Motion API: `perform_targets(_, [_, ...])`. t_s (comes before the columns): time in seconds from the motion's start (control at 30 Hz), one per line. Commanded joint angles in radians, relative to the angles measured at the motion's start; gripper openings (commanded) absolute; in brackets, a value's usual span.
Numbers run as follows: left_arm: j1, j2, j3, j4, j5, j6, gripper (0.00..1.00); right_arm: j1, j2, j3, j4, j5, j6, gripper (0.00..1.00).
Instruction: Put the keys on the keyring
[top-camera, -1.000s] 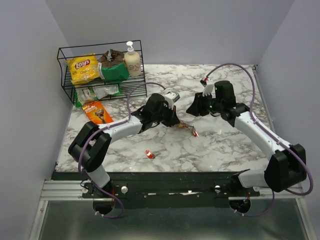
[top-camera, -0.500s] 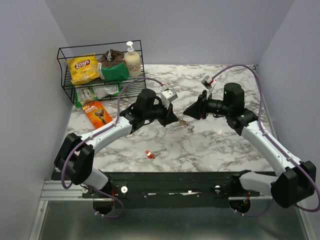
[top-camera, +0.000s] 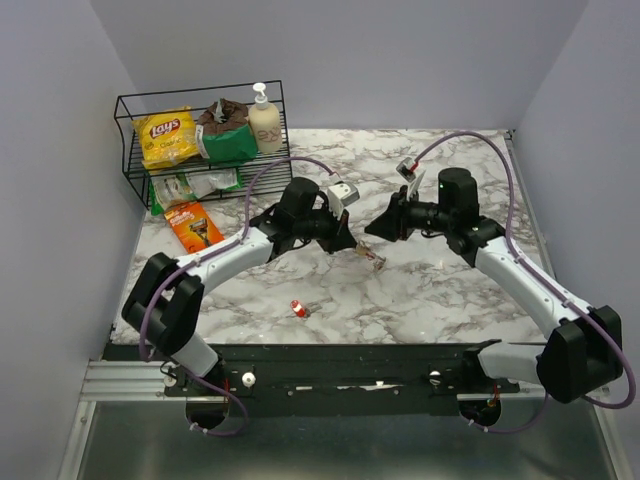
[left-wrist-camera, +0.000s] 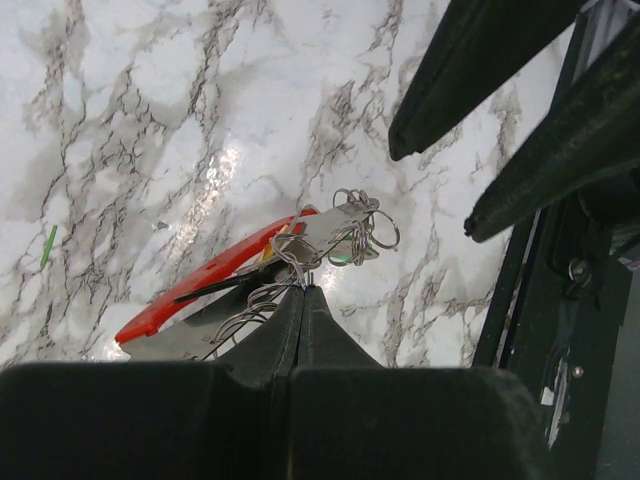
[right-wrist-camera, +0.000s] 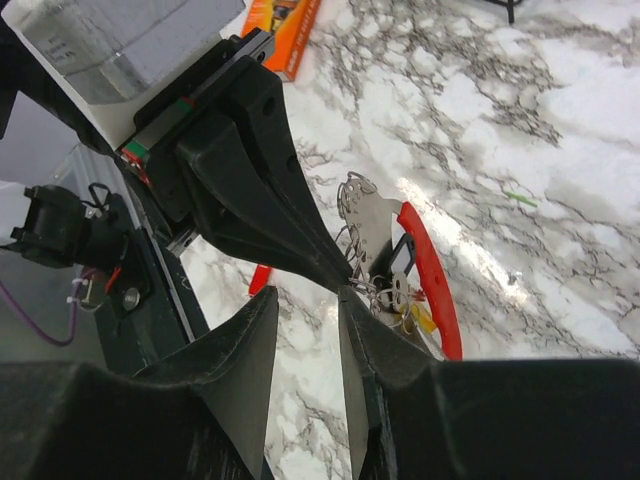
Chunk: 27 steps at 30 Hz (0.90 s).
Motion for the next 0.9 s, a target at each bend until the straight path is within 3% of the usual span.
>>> perform_targets(0.0, [0.010, 0.111, 0.039, -0.022, 0.005, 0.002, 0.00, -0.003, 0.061, -0.029, -0.040, 0.074, 0.029, 0.39])
perform_targets(0.3, [0.036, 0.235, 0.052, 0.078, -0.043, -0.058, 0.00, -0.003, 0.126, -0.044, -0.083, 0.172, 0.038, 0.42])
perform_targets(0.33, [0.037, 0.243, 0.063, 0.064, -0.051, -0.058, 0.04, -0.003, 0.133, -0.042, -0.083, 0.169, 0.035, 0.43])
perform_targets(0.37, [0.039, 0.251, 0.086, 0.054, -0.060, -0.058, 0.38, -0.003, 0.141, -0.042, -0.085, 0.170, 0.035, 0.43])
perform_targets(0.4, [0.040, 0.254, 0.094, 0.049, -0.083, -0.056, 0.53, -0.005, 0.145, -0.045, -0.088, 0.176, 0.035, 0.44])
perform_targets(0.47, [0.040, 0.236, 0.085, 0.063, -0.113, -0.064, 0.73, -0.005, 0.150, -0.048, -0.088, 0.189, 0.032, 0.45])
perform_targets(0.5, [0.045, 0.210, 0.074, 0.072, -0.136, -0.070, 0.93, -0.003, 0.150, -0.052, -0.089, 0.193, 0.030, 0.46])
perform_targets(0.53, [0.050, 0.194, 0.063, 0.083, -0.144, -0.082, 0.97, -0.003, 0.155, -0.052, -0.088, 0.199, 0.030, 0.47])
perform_targets(0.87, [0.132, 0.147, -0.029, 0.090, -0.149, -0.206, 0.98, 0.006, 0.239, -0.029, -0.106, 0.235, 0.044, 0.49])
